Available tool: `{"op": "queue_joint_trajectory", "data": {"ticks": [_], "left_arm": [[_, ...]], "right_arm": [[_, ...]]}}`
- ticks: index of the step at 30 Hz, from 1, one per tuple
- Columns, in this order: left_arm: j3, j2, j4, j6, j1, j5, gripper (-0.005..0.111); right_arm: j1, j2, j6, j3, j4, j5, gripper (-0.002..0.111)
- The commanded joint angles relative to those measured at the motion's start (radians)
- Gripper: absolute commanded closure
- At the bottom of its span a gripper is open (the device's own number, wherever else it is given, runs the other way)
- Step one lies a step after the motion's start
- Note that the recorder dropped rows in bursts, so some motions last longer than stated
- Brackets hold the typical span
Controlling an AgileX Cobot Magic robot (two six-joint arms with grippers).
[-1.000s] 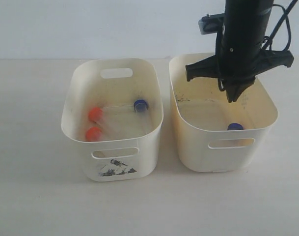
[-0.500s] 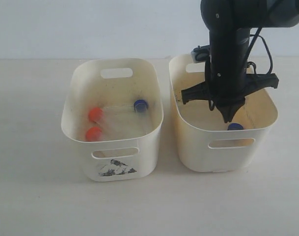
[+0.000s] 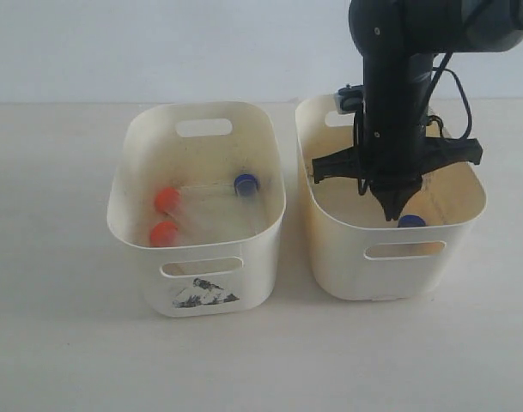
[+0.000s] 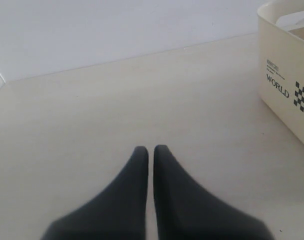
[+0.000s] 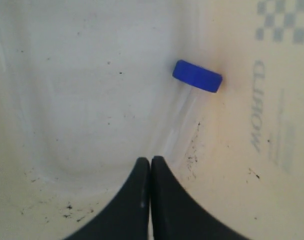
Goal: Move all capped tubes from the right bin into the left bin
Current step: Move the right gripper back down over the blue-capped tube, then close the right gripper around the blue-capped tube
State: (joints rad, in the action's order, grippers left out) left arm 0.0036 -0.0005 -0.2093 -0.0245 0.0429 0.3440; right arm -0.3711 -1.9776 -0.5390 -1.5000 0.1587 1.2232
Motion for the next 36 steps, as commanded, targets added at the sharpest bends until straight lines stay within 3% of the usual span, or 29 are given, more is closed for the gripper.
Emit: {"op": "queue_joint_trajectory", "data": {"ticks": [1, 11, 14, 18, 20, 36], "left_arm": [[-0.004, 0.0, 0.004, -0.01, 0.001, -0.005, 0.102], [-0.004, 0.0, 0.004, -0.01, 0.001, -0.005, 0.102], [-0.004, 0.0, 0.004, -0.01, 0.001, -0.005, 0.102], [-0.004, 0.0, 0.004, -0.01, 0.001, -0.005, 0.102], [-0.004, 0.0, 0.004, -0.01, 0.001, -0.005, 0.102], [-0.004, 0.0, 0.004, -0.01, 0.001, -0.005, 0.102]], "right_arm": [[-0.001, -0.044, 0.005, 0.012, -0.022, -0.002, 0.109], [-0.001, -0.077, 0.011, 0.012, -0.02, -0.002, 0.106], [-0.001, -0.077, 0.025, 0.012, -0.02, -0.002, 0.089], [-0.001, -0.077, 0.023, 0.012, -0.018, -0.002, 0.053], [-0.001, -0.077, 0.009, 0.012, -0.018, -0.002, 0.045], [0.001, -0.079, -0.014, 0.012, 0.003, -0.002, 0.045]]}}
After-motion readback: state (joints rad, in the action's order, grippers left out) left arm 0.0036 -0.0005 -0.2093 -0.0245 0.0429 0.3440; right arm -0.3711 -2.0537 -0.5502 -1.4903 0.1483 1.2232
